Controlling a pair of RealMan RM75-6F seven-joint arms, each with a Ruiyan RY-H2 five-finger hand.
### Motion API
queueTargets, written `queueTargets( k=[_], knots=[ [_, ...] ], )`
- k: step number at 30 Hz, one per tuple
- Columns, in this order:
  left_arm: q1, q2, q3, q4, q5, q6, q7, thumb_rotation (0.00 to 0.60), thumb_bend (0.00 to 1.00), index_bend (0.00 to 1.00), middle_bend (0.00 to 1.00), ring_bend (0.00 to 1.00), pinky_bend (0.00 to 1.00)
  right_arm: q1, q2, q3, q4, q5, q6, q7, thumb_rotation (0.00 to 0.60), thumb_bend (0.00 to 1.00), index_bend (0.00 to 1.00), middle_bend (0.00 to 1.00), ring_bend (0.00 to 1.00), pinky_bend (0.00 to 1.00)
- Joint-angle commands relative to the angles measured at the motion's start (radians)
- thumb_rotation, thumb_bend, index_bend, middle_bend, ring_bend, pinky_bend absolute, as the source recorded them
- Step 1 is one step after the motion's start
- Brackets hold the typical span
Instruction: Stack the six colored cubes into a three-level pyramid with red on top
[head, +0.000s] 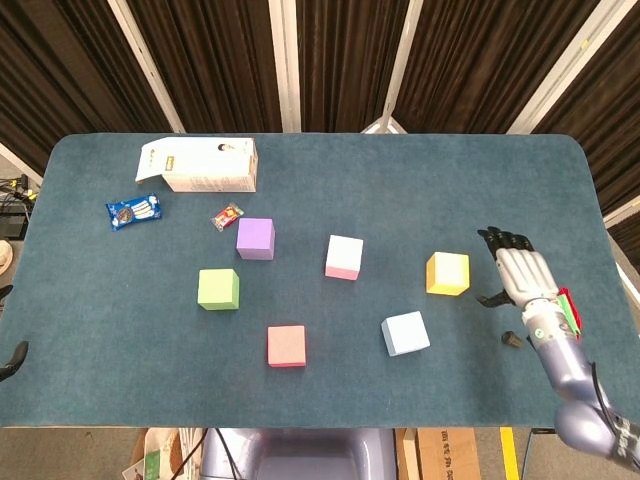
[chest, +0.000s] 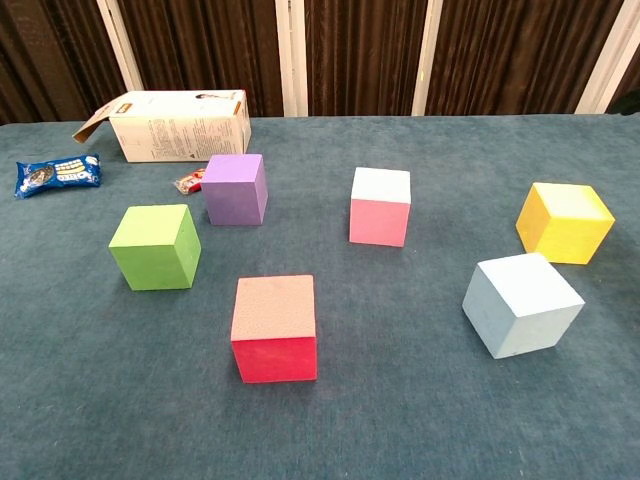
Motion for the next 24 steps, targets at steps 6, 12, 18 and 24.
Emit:
queueTargets(
  k=[6,12,18,24],
  knots=[
    [-0.009,-0.013,-0.008,0.005,-0.022,-0.013,0.034,0.6,0.42,0.14,0.0,0.0,0.0,0.215,-0.08,-0.053,0.044,0.39,0.036,-0.213,0.6,0.2,0.0,0.0,0.0,0.0],
    [-0.015,-0.027,-0.008,0.005,-0.029,-0.02,0.07,0.6,0.42,0.14,0.0,0.0,0.0,0.245,-0.124,-0.081,0.092,0.449,0.03,-0.22,0.6,0.2,0.0,0.01,0.0,0.0],
    [-0.019,-0.037,-0.008,0.005,-0.034,-0.025,0.094,0.6,0.42,0.14,0.0,0.0,0.0,0.261,-0.153,-0.098,0.129,0.465,0.018,-0.21,0.6,0.2,0.0,0.02,0.0,0.0],
    [-0.022,-0.044,-0.009,0.006,-0.039,-0.027,0.107,0.6,0.42,0.14,0.0,0.0,0.0,0.274,-0.186,-0.103,0.161,0.464,0.026,-0.194,0.6,0.2,0.03,0.1,0.0,0.0]
  ],
)
